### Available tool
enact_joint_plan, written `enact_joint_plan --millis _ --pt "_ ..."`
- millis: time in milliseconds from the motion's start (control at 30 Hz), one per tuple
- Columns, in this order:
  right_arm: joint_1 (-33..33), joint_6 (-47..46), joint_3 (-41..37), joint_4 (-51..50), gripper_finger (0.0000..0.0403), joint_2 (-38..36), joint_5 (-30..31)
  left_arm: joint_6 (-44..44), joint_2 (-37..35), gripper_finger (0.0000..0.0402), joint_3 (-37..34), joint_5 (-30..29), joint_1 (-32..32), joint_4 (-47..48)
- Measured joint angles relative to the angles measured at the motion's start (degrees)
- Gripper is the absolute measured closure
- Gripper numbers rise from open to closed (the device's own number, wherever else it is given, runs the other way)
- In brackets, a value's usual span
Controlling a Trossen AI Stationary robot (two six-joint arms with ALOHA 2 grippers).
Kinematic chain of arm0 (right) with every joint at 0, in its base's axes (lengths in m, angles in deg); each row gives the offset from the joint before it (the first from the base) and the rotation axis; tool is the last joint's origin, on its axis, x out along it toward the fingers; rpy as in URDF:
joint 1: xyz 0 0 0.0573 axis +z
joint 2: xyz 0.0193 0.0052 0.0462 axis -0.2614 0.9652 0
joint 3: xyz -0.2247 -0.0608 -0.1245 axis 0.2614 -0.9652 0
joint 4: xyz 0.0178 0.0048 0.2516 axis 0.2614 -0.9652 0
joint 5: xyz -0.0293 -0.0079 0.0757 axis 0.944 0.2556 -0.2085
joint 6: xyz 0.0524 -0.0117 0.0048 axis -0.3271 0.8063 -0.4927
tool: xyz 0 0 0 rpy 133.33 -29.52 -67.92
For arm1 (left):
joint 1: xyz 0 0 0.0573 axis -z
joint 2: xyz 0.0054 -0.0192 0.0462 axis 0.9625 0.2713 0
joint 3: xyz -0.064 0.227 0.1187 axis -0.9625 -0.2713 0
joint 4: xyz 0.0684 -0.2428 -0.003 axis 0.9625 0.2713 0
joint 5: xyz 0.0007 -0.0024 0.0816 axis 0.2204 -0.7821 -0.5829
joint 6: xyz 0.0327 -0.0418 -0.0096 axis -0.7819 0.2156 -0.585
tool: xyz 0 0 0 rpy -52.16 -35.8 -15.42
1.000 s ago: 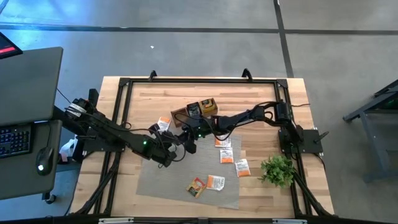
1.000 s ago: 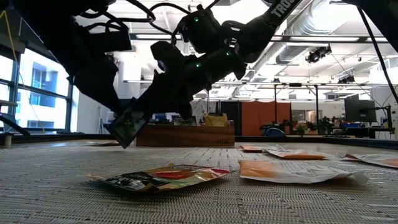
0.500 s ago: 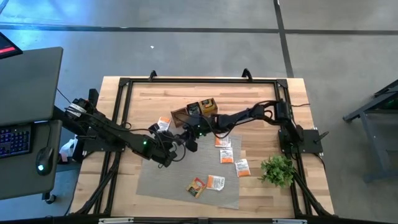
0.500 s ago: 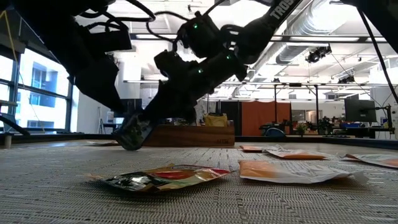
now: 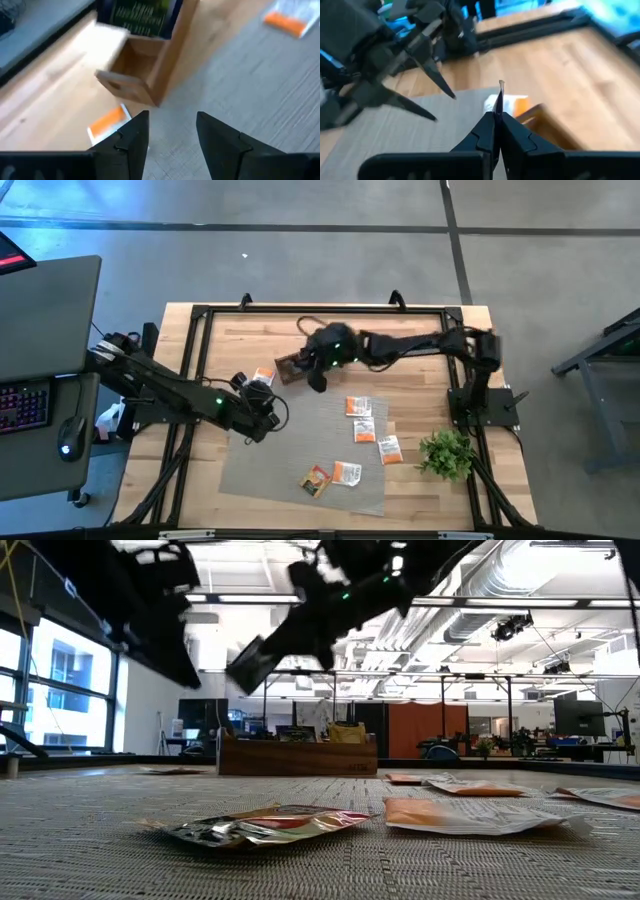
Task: Pick & Place Tea
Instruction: Put the violet tea bag into the middle section of the wooden organizer
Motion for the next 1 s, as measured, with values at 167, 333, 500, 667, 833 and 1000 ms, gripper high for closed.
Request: enact_joint_plan --millis 167,333,500,667,833,1000 --pt "-2.58 0.32 -11.47 10.28 0.0397 -8.19 -0.06 -0.98 -8.61 0.0239 -0.02 -4.30 0.02 3.64" --pt "-5.54 -3.27 -27.40 39.18 0.0390 -11.95 -6.33 -6.17 -17.57 0.0239 0.01 -7.43 -0.58 2.33" --pt "-6.37 -9.57 -34.44 58.68 0.0397 -8.92 -6.25 -17.04 -20.57 0.0239 -0.01 -4.69 -5.29 -9.68" --pt "-4.56 -10.30 -32.90 60.88 0.0391 -6.36 -8.05 -29.88 -18.17 0.0239 0.00 9.93 -12.36 -25.79" --pt "-3.98 -10.22 -30.98 63.88 0.0391 -6.01 -12.27 -35.90 -14.44 0.0239 0.05 18.98 -17.42 -34.53" --pt "-3.98 -10.24 -30.80 68.26 0.0395 -6.07 -13.68 -38.01 -12.79 0.0239 -0.02 20.05 -19.53 -34.97"
